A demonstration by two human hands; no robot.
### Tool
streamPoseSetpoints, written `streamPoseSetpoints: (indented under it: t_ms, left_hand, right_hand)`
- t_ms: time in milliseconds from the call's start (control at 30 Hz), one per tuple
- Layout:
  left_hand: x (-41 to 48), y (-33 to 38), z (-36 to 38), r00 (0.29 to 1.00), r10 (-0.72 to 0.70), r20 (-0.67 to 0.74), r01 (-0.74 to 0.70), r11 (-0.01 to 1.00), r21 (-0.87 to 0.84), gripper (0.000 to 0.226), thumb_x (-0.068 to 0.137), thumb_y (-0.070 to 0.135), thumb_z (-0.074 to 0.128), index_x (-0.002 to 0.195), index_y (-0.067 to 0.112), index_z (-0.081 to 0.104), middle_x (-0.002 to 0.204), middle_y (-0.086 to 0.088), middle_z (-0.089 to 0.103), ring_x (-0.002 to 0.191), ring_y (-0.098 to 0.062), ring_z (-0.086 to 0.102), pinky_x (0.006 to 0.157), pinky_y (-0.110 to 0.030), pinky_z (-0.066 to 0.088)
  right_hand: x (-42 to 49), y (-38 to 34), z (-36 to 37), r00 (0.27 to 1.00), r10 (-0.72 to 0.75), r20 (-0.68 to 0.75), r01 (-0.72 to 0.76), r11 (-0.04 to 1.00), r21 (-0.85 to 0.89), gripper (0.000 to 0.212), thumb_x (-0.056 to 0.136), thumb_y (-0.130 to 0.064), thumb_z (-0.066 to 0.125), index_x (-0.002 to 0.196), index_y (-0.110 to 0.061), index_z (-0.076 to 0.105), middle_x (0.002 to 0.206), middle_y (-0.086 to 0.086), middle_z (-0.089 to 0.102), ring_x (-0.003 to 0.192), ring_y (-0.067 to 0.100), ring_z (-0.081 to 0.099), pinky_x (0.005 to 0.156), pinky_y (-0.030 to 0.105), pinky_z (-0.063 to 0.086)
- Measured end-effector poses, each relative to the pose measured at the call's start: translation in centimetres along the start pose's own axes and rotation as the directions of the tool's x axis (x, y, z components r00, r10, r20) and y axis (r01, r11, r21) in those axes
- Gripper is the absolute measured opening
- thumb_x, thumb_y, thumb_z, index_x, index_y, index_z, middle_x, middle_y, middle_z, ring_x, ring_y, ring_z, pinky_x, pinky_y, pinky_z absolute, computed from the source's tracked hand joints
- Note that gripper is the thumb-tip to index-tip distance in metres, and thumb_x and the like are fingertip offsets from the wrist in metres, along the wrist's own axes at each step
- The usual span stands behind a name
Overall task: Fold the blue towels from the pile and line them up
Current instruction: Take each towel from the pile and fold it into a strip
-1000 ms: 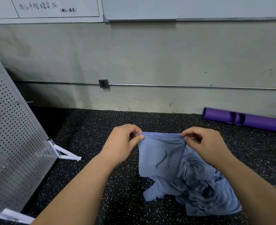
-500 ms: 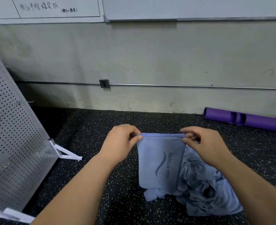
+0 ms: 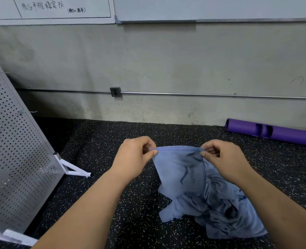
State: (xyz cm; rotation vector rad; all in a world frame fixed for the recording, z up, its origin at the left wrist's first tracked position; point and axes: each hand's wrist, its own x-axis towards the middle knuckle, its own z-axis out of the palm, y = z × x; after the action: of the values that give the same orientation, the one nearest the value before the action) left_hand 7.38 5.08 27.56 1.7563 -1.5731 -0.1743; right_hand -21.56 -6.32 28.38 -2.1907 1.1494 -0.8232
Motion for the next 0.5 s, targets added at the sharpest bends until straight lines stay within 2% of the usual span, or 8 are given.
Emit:
streamPoseSetpoints:
  t_ms: [33,100,133,200,233,333,367,500]
  left_hand:
    - [-0.03,-0.03,0.04,1.000,-0.001,0.009,0.001,1.000,-0.008,0.016,0.088,0.025,0.085,0.088,0.034,0.072,0.082,0.021,0.072,0.078,-0.002,0.069,0.079,-0.036,0.059]
    - [-0.07,-0.20,0.23,1.000,0.004,0.027,-0.005,1.000,0.008,0.017,0.089,0.023,0.085,0.096,0.034,0.073,0.084,0.021,0.071,0.079,-0.002,0.068,0.080,-0.037,0.060]
    - [-0.03,-0.25,0.31,1.000,0.011,0.028,-0.011,1.000,0.025,0.019,0.090,0.023,0.084,0.101,0.034,0.074,0.086,0.021,0.071,0.080,-0.001,0.067,0.081,-0.036,0.059]
    - [0.12,-0.19,0.30,1.000,0.024,0.003,-0.024,0.998,0.049,0.022,0.092,0.024,0.081,0.111,0.033,0.076,0.091,0.020,0.070,0.084,-0.001,0.066,0.085,-0.034,0.058]
    - [0.18,-0.10,0.23,1.000,0.026,-0.016,-0.025,0.998,0.050,0.022,0.093,0.025,0.080,0.114,0.032,0.076,0.094,0.020,0.070,0.086,-0.001,0.066,0.086,-0.033,0.058]
    - [0.15,0.02,0.26,0.999,0.047,-0.027,-0.044,0.995,0.086,0.020,0.096,0.026,0.077,0.116,0.030,0.077,0.098,0.018,0.069,0.089,-0.005,0.065,0.088,-0.033,0.056]
    - [0.05,0.02,0.39,0.998,0.063,-0.010,-0.062,0.992,0.112,0.017,0.096,0.026,0.076,0.113,0.030,0.077,0.097,0.018,0.067,0.088,-0.006,0.063,0.087,-0.035,0.055]
    - [-0.02,0.04,0.50,0.997,0.075,-0.008,-0.073,0.987,0.143,0.007,0.097,0.024,0.074,0.101,0.030,0.074,0.093,0.017,0.065,0.084,-0.008,0.060,0.083,-0.037,0.053]
  right_hand:
    - [-0.14,0.13,0.13,0.995,0.012,0.097,-0.003,0.996,-0.093,0.018,0.091,-0.022,0.082,0.088,-0.037,0.074,0.084,-0.017,0.074,0.080,-0.004,0.068,0.075,0.015,0.055]
    - [-0.44,0.17,0.45,0.985,0.025,0.171,-0.008,0.995,-0.097,0.016,0.094,-0.024,0.079,0.089,-0.039,0.073,0.087,-0.017,0.074,0.082,-0.002,0.068,0.073,0.014,0.054]
    - [-0.44,-0.17,0.40,0.991,0.007,0.132,-0.003,0.999,-0.035,0.014,0.096,-0.024,0.077,0.093,-0.037,0.074,0.088,-0.016,0.074,0.083,-0.002,0.068,0.071,0.012,0.052]
    - [-0.24,-0.52,0.16,0.998,-0.021,-0.062,0.026,0.996,0.084,0.010,0.098,-0.024,0.074,0.099,-0.034,0.075,0.090,-0.017,0.075,0.084,-0.003,0.068,0.071,0.010,0.049]
    - [-0.01,-0.42,0.05,0.995,-0.022,-0.102,0.030,0.997,0.076,0.010,0.098,-0.024,0.073,0.100,-0.033,0.075,0.091,-0.017,0.074,0.085,-0.004,0.067,0.071,0.009,0.049]
    - [-0.20,0.21,0.26,0.996,0.015,0.087,-0.002,0.989,-0.148,0.012,0.096,-0.027,0.077,0.093,-0.039,0.075,0.088,-0.021,0.073,0.082,-0.008,0.065,0.073,0.013,0.050]
    - [-0.35,0.34,0.38,0.993,0.040,0.110,-0.022,0.987,-0.161,0.013,0.094,-0.028,0.079,0.090,-0.040,0.075,0.085,-0.021,0.074,0.082,-0.008,0.065,0.073,0.014,0.051]
    - [-0.13,-0.29,-0.31,0.994,0.007,-0.108,-0.006,1.000,0.015,0.009,0.091,-0.025,0.081,0.094,-0.033,0.082,0.084,-0.022,0.076,0.079,-0.010,0.067,0.069,0.007,0.048]
